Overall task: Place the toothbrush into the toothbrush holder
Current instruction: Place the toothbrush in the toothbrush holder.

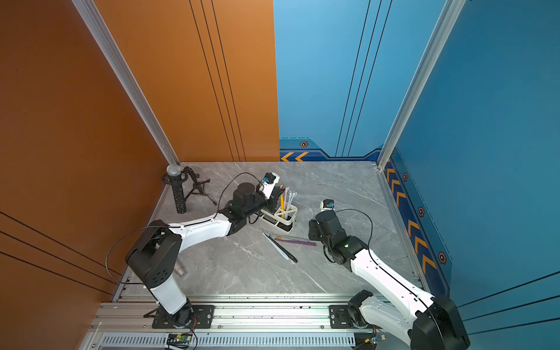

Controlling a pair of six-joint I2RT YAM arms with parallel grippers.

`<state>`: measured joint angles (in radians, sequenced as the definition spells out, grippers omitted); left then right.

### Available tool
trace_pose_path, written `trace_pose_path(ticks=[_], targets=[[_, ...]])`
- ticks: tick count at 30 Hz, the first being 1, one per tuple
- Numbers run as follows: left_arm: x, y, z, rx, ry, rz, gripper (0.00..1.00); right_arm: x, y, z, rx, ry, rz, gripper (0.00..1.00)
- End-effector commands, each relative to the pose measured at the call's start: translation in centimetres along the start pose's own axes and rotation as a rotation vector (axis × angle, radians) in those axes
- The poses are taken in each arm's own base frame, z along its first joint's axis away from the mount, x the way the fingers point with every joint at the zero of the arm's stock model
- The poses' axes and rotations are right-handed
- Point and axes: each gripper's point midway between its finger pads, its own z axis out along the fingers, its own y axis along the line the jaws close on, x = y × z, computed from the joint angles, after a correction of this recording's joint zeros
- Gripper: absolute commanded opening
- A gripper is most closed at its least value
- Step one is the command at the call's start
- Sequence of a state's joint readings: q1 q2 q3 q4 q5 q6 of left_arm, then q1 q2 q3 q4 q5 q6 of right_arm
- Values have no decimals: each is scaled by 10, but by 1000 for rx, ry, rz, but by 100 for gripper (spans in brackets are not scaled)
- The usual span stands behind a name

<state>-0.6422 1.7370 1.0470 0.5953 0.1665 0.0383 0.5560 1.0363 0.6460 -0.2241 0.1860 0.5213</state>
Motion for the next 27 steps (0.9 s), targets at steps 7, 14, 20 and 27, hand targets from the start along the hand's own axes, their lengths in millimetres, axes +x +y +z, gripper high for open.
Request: trace_pose_path(ticks=[7,14,20,27], targets=[[12,-10,5,13,14,73,0,-9,5,0,-16,-17,-3,51],[23,-18,11,-13,40,137,0,-9,7,1,-23,-12,-4,51],[28,-20,13,-30,53,155,0,-8,8,3,-26,-6,-3,51],[29,-18,14,-51,57,166,0,-8,10,4,-34,-6,-2,51]])
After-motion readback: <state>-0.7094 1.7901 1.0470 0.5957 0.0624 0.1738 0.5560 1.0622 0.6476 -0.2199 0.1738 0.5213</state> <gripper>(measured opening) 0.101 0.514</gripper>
